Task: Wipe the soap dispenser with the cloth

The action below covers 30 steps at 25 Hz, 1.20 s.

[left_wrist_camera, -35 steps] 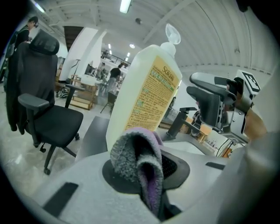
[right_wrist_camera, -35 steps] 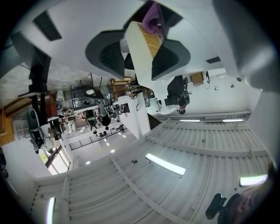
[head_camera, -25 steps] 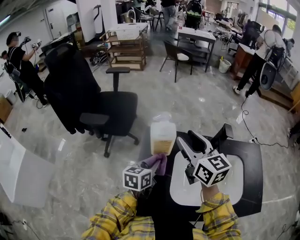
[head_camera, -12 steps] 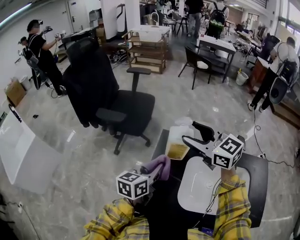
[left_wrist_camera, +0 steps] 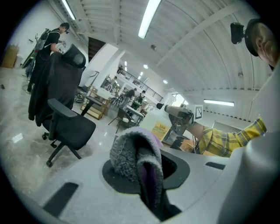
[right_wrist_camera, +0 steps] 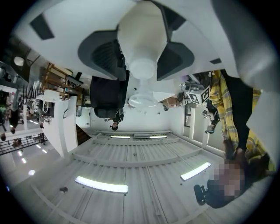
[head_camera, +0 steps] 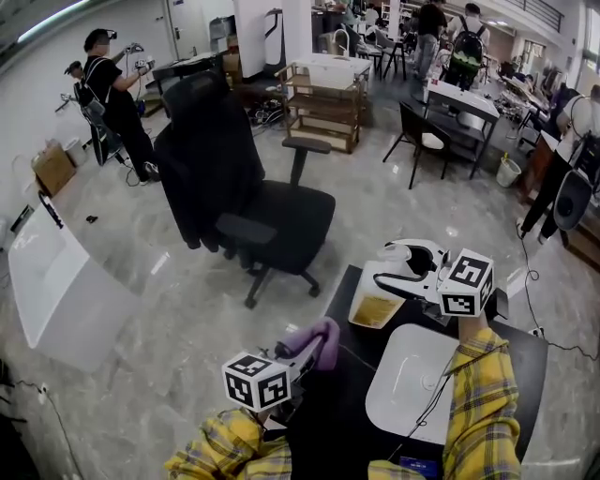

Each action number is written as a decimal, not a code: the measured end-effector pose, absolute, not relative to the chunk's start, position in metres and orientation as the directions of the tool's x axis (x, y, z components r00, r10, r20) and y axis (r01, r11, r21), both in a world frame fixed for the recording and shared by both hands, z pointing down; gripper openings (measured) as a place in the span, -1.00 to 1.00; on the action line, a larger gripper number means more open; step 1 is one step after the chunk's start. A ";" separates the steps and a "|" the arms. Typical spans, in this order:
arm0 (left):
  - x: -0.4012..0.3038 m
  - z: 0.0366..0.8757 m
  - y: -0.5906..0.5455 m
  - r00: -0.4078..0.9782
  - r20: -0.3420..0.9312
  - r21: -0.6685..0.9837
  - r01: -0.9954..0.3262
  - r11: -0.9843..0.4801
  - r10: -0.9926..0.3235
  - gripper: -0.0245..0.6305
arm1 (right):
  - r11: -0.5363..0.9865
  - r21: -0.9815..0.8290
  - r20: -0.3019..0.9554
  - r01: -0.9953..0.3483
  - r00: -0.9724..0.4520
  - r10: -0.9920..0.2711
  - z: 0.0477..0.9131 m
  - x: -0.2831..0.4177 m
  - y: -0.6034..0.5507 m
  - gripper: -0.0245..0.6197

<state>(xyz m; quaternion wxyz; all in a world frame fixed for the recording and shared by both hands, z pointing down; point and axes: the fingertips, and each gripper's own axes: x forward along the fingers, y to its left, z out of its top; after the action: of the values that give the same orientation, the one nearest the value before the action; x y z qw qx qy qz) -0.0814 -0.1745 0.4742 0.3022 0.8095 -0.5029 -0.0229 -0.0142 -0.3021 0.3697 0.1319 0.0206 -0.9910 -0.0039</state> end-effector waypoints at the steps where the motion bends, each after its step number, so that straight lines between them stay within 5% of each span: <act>1: -0.083 0.473 -0.174 0.488 0.265 0.515 -0.801 -0.305 -0.832 -0.78 | 0.999 0.017 0.272 -0.029 -0.962 -0.033 0.372 -0.015 -0.302 -0.13; 11: -0.079 0.474 -0.181 0.480 0.262 0.529 -0.797 -0.291 -0.837 -0.78 | 1.000 0.005 0.296 -0.028 -0.955 -0.028 0.378 -0.017 -0.302 -0.16; 30: -0.053 0.469 -0.185 0.549 0.239 0.530 -0.764 -0.366 -0.801 -0.78 | 0.874 0.028 0.275 -0.484 -0.837 -0.473 0.378 -0.005 -0.310 -0.17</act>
<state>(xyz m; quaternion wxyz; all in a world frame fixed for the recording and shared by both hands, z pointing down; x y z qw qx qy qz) -0.0528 -0.1855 0.4687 0.3039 0.8260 -0.4737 -0.0299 -0.0052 -0.3105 0.3784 0.1379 0.2497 -0.9582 0.0216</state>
